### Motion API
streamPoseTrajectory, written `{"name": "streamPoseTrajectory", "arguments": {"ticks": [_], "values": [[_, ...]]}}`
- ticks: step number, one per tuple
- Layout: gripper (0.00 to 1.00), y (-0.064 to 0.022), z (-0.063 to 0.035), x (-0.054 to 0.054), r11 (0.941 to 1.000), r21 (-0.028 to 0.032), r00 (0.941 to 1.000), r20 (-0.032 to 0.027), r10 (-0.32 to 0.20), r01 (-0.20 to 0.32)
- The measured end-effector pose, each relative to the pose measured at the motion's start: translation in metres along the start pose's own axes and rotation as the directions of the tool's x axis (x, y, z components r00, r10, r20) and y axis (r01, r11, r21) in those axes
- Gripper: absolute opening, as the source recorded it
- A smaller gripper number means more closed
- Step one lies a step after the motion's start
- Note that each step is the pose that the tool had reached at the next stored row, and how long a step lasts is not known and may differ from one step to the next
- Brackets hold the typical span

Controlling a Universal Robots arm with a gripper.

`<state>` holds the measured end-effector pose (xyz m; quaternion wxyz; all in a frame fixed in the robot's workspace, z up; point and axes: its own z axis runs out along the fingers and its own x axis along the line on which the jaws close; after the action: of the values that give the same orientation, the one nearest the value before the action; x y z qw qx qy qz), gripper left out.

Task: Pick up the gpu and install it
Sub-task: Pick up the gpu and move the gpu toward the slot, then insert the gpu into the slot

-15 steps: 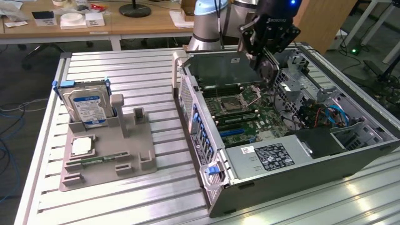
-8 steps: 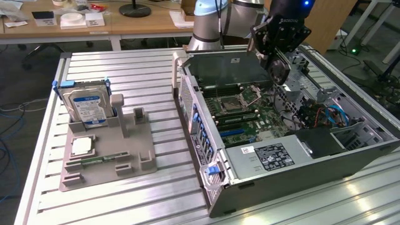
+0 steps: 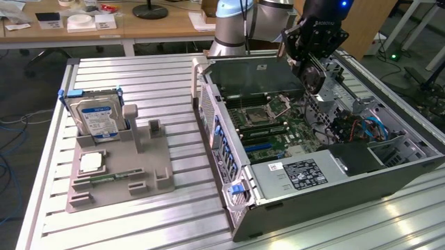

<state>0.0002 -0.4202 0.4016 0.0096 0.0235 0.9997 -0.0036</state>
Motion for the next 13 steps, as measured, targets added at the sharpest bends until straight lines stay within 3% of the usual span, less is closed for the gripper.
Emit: {"name": "streamPoseTrajectory", "arguments": {"ticks": [13], "values": [[0.28,0.0000,0.0000,0.0000,1.0000,-0.0002,1.0000,0.0001,-0.004,0.004]]}}
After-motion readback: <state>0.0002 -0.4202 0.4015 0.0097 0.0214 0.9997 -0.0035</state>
